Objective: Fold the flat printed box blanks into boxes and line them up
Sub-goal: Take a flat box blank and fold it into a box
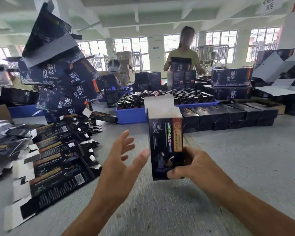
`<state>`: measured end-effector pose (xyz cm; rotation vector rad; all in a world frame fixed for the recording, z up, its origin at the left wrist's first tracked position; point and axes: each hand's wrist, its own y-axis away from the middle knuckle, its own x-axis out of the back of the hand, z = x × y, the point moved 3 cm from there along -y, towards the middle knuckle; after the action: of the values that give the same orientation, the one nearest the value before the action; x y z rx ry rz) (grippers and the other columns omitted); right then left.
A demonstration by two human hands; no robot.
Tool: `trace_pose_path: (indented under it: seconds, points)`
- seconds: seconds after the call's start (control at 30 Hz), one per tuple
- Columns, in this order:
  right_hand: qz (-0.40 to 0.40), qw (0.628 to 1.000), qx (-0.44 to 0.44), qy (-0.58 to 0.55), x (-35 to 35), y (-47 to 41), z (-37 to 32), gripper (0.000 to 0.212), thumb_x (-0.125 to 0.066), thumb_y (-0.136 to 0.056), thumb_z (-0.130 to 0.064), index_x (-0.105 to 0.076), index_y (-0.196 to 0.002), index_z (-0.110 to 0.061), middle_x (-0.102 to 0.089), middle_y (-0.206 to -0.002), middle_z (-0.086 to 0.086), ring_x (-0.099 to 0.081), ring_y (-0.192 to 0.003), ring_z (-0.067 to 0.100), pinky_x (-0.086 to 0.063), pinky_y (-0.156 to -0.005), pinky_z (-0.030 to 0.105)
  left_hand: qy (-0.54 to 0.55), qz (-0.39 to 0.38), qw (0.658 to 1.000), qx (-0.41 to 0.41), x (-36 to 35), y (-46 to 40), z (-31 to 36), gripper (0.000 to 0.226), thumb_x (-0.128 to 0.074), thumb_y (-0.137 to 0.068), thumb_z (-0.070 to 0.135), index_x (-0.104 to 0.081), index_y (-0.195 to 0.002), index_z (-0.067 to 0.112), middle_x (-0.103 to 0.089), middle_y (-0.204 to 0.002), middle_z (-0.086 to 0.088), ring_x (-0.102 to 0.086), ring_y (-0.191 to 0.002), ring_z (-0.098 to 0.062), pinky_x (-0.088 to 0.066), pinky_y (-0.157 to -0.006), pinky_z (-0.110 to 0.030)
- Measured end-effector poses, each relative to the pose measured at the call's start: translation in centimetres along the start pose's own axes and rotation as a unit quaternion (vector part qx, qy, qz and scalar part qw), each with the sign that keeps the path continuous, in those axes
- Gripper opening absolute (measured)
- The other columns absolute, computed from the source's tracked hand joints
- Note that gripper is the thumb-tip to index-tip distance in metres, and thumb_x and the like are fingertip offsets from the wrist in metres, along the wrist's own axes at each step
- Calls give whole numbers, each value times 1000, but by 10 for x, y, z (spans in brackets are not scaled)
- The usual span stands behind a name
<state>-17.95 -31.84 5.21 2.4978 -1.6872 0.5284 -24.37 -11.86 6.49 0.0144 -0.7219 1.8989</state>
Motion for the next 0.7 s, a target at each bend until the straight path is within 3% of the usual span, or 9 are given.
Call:
trace_pose_path:
  seconds: [0.1, 0.23, 0.37, 0.5, 0.6, 0.7]
  points:
    - [-46, 998, 2, 51, -5, 1, 1, 56, -88, -60, -26, -67, -111, -30, -74, -106, -20, -67, -102, -3, -49, -99, 37, 97, -69, 992, 29, -5, -2, -2, 82, -73, -76, 57, -37, -148, 39, -64, -129, 20, -59, -118, 4, -47, -98, -27]
    - [-116, 987, 22, 106, -13, 3, 4, 49, -86, -72, -35, -66, -117, -36, -70, -114, -27, -63, -108, -9, -45, -99, 33, 149, -100, 983, 33, -9, -2, -3, 50, -76, -79, 33, -62, -127, 34, -73, -115, 11, -69, -106, -7, -56, -80, -18]
    - [-70, 995, 66, 33, 4, 2, -4, 59, -83, -76, -47, -58, -129, -38, -66, -123, -27, -61, -114, -8, -50, -88, 18, 151, -116, 981, 43, -10, 0, -7, 46, -75, -80, 34, -64, -124, 29, -73, -115, 11, -69, -107, -8, -55, -83, -17]
    - [-31, 992, 103, -64, 15, 1, -10, 59, -82, -79, -27, -55, -131, -31, -71, -119, -19, -68, -110, 1, -53, -79, 9, 143, -126, 980, 56, -9, 1, -10, 39, -79, -83, 37, -67, -120, 31, -73, -116, 11, -67, -110, -7, -54, -91, -29]
    - [-18, 992, 109, -65, 11, -1, -8, 52, -79, -82, -23, -55, -128, -32, -72, -116, -19, -70, -107, 4, -55, -81, 14, 142, -118, 981, 56, -8, -1, -10, 48, -84, -77, 37, -65, -121, 35, -73, -114, 12, -68, -108, -8, -56, -87, -28]
    - [2, 989, 139, -39, 10, 2, -11, 47, -75, -89, -21, -55, -122, -47, -70, -114, -26, -69, -106, -1, -54, -77, 10, 144, -86, 985, 39, -8, -1, -9, 69, -86, -74, 28, -49, -128, 48, -71, -113, 14, -70, -104, -9, -57, -79, -21]
